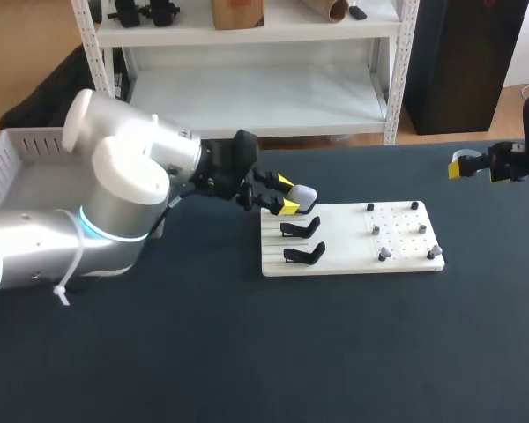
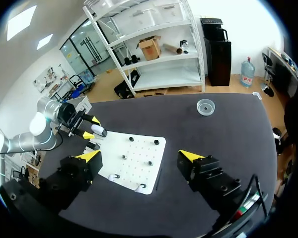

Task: Pick up each earbud case from the left stands, insert the matching earbuds, close the lid, and place the case in the box.

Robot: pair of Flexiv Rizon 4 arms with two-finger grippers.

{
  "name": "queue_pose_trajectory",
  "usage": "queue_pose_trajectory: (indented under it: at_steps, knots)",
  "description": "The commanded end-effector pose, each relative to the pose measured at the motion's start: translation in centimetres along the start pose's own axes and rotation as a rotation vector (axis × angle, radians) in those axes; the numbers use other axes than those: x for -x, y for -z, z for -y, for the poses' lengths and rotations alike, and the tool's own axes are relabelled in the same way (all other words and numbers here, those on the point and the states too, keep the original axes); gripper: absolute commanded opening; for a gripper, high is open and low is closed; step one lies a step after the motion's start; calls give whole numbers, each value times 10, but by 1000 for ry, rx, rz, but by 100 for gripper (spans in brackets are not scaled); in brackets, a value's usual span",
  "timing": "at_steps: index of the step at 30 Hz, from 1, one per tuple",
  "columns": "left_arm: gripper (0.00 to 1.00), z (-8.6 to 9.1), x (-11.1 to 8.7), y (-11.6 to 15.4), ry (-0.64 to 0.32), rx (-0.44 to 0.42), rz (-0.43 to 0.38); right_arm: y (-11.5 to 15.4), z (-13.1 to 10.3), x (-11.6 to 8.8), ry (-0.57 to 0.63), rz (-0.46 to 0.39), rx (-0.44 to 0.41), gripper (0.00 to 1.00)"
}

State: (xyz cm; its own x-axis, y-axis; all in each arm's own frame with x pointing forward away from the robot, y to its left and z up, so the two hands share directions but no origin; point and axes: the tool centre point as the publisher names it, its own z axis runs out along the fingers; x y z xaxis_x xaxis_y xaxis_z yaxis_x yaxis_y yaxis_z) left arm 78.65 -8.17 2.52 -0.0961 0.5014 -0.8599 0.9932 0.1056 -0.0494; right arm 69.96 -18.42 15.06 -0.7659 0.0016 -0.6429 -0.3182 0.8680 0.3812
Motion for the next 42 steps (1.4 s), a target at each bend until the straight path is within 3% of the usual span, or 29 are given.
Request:
queue_pose_trajectory:
  at_steps: [1, 16, 19, 22, 31, 42]
  knots:
    - [58, -8, -2, -7, 0, -16, 4, 0, 1, 0, 1, 0, 3, 100]
    - [45, -9, -6, -19, 11, -42, 15, 0, 1, 0, 1, 0, 3, 100]
    - [31, -9, -5, -20, 11, -45, 17, 0, 1, 0, 1, 0, 3, 100]
    - [0, -9, -4, -20, 8, -48, 17, 0, 1, 0, 1, 0, 3, 100]
    - [0, -1, 2, -8, -6, -65, 46, 0, 1, 0, 1, 0, 3, 100]
    - [0, 21, 39, 26, -43, -46, 47, 0, 1, 0, 1, 0, 3, 100]
